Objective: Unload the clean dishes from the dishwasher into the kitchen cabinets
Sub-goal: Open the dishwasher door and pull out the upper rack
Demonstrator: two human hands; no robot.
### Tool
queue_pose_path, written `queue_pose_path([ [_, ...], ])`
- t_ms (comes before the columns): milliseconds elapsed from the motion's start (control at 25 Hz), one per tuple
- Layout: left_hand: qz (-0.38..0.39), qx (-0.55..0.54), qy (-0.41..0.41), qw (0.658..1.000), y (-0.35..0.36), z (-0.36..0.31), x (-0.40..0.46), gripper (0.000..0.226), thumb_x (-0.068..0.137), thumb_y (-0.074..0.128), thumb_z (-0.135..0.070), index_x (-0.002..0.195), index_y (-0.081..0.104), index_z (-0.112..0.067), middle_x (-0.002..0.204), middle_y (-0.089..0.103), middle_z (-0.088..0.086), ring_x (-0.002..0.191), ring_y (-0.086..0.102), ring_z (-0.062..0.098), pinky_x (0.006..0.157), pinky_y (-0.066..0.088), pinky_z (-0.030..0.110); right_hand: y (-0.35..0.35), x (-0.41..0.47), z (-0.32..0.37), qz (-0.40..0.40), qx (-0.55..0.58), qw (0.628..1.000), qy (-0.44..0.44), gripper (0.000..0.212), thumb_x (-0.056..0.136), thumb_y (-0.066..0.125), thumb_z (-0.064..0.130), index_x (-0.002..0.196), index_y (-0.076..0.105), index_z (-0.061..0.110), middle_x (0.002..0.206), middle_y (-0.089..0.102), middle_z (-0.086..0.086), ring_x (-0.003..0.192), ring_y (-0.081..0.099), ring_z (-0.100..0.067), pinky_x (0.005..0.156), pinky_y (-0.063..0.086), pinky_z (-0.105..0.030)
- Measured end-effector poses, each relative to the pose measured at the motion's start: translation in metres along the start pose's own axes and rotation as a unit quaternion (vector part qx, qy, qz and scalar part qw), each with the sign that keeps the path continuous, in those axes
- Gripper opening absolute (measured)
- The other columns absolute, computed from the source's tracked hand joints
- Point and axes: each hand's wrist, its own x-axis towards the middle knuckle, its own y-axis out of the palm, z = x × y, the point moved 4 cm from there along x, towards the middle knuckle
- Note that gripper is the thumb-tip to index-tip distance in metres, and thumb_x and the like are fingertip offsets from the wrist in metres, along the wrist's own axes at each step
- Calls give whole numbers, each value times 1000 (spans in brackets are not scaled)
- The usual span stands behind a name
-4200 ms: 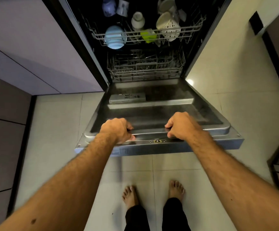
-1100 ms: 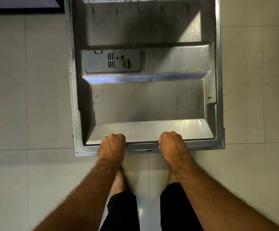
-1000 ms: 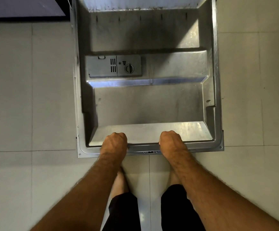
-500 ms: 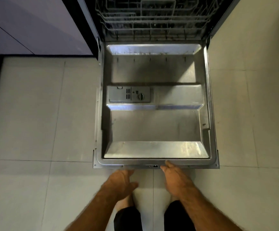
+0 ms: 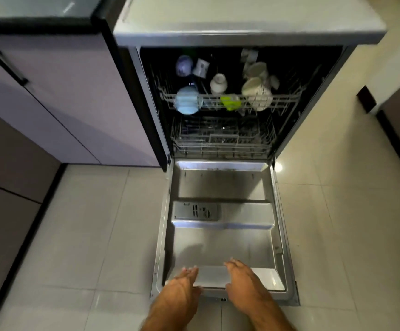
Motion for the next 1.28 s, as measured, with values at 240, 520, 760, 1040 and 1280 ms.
queue_pose_path([
  [240,0,31,3,1000,-82,-34,-79,62,103,40,-38,156,11,-26,163,13,-4,149,12,10,116,14,21,-96,-76,34,-29,9,1000,6,60,98,49,18,155,28,21,163,19,3,149,20,-13,119,17,-24],
  [520,-64,47,56,995,-197,-84,-128,56,101,44,-32,153,25,-22,157,30,-1,143,32,19,116,28,34,-193,-121,117,-85,8,996,-34,60,97,52,19,154,31,19,162,25,0,148,25,-14,119,16,-25],
  [760,-123,77,91,985,-275,-107,-143,44,101,42,-24,144,39,-16,149,42,8,136,41,26,112,37,40,-262,-134,152,-135,-17,990,-32,58,96,56,21,151,37,20,159,31,-1,145,31,-18,117,24,-28],
  [1040,-171,87,112,975,-311,-119,-139,52,102,42,-25,152,28,-20,157,31,7,144,30,22,116,29,36,-304,-126,155,-143,-53,987,-45,49,95,56,22,143,45,18,149,45,-2,136,43,-19,111,32,-27],
  [1280,-191,87,112,971,-314,-155,-117,51,105,36,-21,154,23,-16,159,26,6,148,22,21,118,21,34,-341,-90,145,-157,-43,985,-56,59,96,56,22,152,37,18,158,34,-1,145,31,-17,117,23,-28],
])
